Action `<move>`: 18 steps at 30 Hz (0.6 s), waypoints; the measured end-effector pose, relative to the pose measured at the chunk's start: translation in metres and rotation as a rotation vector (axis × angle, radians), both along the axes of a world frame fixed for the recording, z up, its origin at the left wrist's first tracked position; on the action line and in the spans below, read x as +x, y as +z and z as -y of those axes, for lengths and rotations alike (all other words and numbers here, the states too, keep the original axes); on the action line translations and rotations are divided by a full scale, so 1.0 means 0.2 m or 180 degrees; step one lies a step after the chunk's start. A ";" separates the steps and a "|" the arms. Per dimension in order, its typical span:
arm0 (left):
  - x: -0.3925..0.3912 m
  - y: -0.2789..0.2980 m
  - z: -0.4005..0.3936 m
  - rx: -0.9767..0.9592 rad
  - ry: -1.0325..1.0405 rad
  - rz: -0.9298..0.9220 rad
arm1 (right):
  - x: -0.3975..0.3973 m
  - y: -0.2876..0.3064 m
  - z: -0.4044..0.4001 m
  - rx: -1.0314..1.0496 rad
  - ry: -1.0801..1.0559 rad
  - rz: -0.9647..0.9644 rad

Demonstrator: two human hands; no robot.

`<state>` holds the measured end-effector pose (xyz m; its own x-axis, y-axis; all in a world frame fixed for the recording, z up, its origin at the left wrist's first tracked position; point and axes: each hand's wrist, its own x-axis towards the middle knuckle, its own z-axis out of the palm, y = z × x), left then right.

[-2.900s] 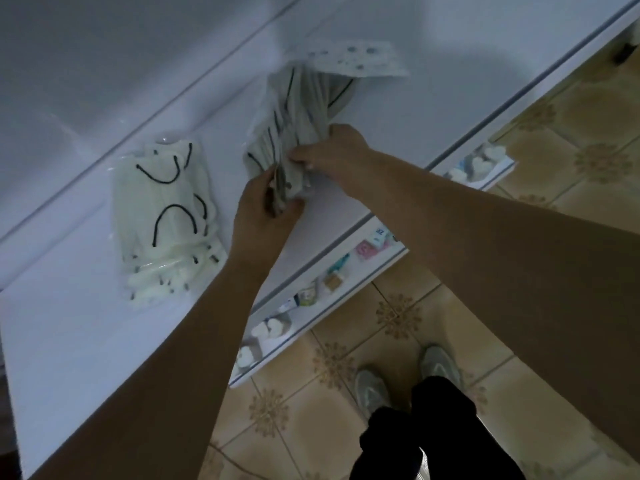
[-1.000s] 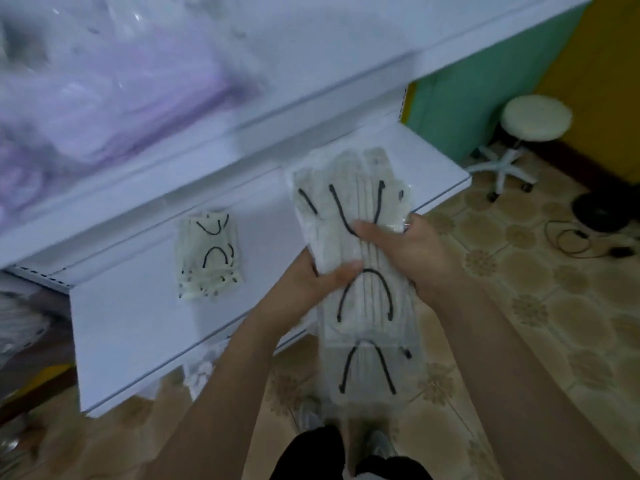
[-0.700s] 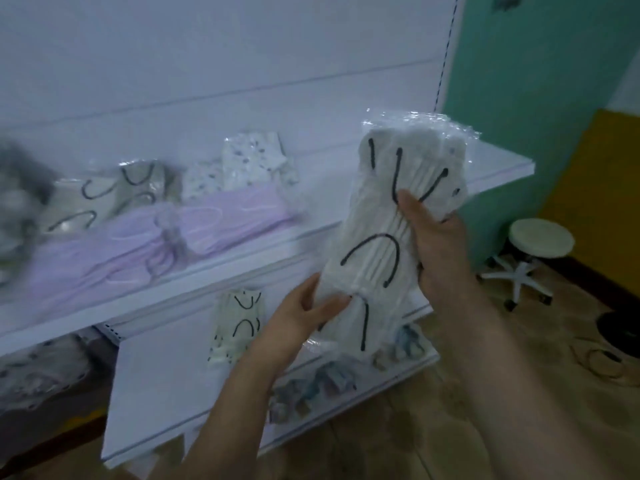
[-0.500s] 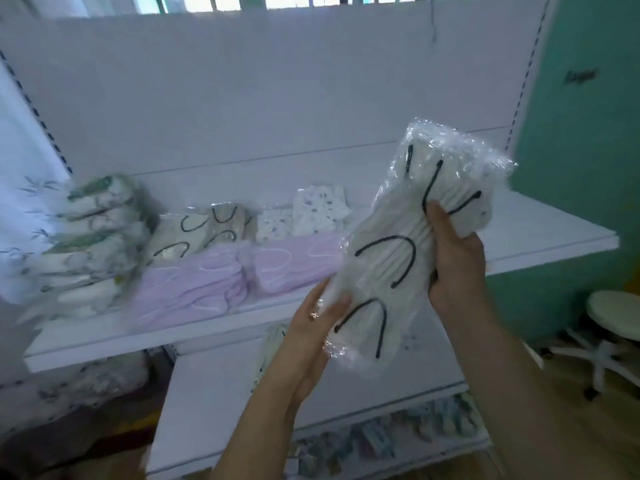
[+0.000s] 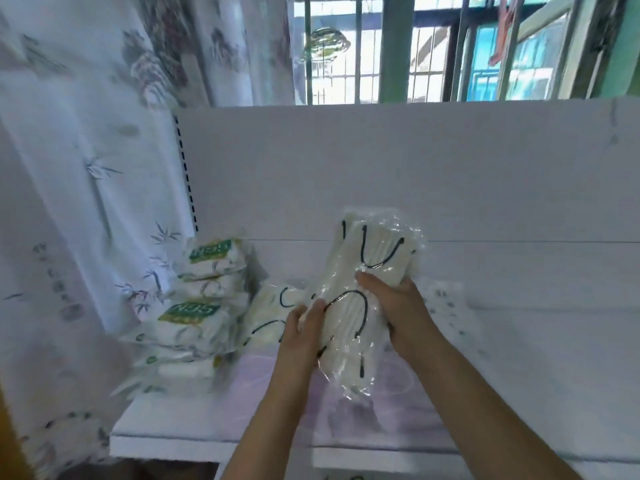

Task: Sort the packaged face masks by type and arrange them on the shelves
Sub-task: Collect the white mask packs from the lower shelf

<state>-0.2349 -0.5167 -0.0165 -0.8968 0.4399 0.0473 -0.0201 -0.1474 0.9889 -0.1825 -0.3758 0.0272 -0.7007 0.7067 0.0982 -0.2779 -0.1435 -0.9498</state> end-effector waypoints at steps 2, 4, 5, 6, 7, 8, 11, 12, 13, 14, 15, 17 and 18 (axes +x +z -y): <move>-0.16 0.02 0.02 -0.0301 0.0428 -0.0611 | -0.18 0.06 -0.08 0.0131 -0.0125 0.0035; -0.28 -0.02 0.04 -0.0584 0.0791 -0.1204 | -0.34 0.06 -0.15 0.0355 -0.0092 0.0033; -0.32 -0.05 0.04 -0.0761 0.0835 -0.1413 | -0.42 0.04 -0.18 0.0429 -0.0038 0.0078; -0.35 -0.09 0.04 -0.1010 0.0784 -0.1556 | -0.48 0.01 -0.21 0.0520 0.0011 0.0273; -0.37 -0.13 0.03 -0.1264 0.0638 -0.1649 | -0.54 -0.05 -0.24 0.0633 0.0075 0.0486; -0.38 -0.18 0.02 -0.1522 0.0419 -0.1705 | -0.58 -0.11 -0.26 0.0783 0.0211 0.0879; -0.38 -0.27 -0.04 -0.2602 -0.0066 -0.2225 | -0.62 -0.28 -0.31 0.1324 0.0275 0.1793; -0.37 -0.28 -0.05 -0.2943 -0.0077 -0.2398 | -0.60 -0.28 -0.31 0.1472 0.0137 0.1938; -0.37 -0.27 -0.07 -0.3127 -0.0036 -0.2474 | -0.60 -0.28 -0.33 0.1604 -0.0028 0.2003; -0.37 -0.25 -0.08 -0.3185 0.0034 -0.2530 | -0.58 -0.26 -0.33 0.1782 -0.0193 0.2084; -0.37 -0.23 -0.09 -0.3136 0.0126 -0.2588 | -0.58 -0.24 -0.35 0.2051 -0.0339 0.2106; -0.37 -0.20 -0.12 -0.2843 0.0299 -0.2686 | -0.55 -0.18 -0.36 0.2499 -0.0455 0.2065; -0.36 -0.19 -0.14 -0.2649 0.0359 -0.2751 | -0.53 -0.15 -0.36 0.2637 -0.0384 0.2023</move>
<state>-0.3060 -0.4883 -0.0538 -0.7440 0.5423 0.3903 0.6677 0.5836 0.4621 -0.2881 -0.3041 -0.0030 -0.7223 0.6551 0.2217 0.3369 0.6133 -0.7144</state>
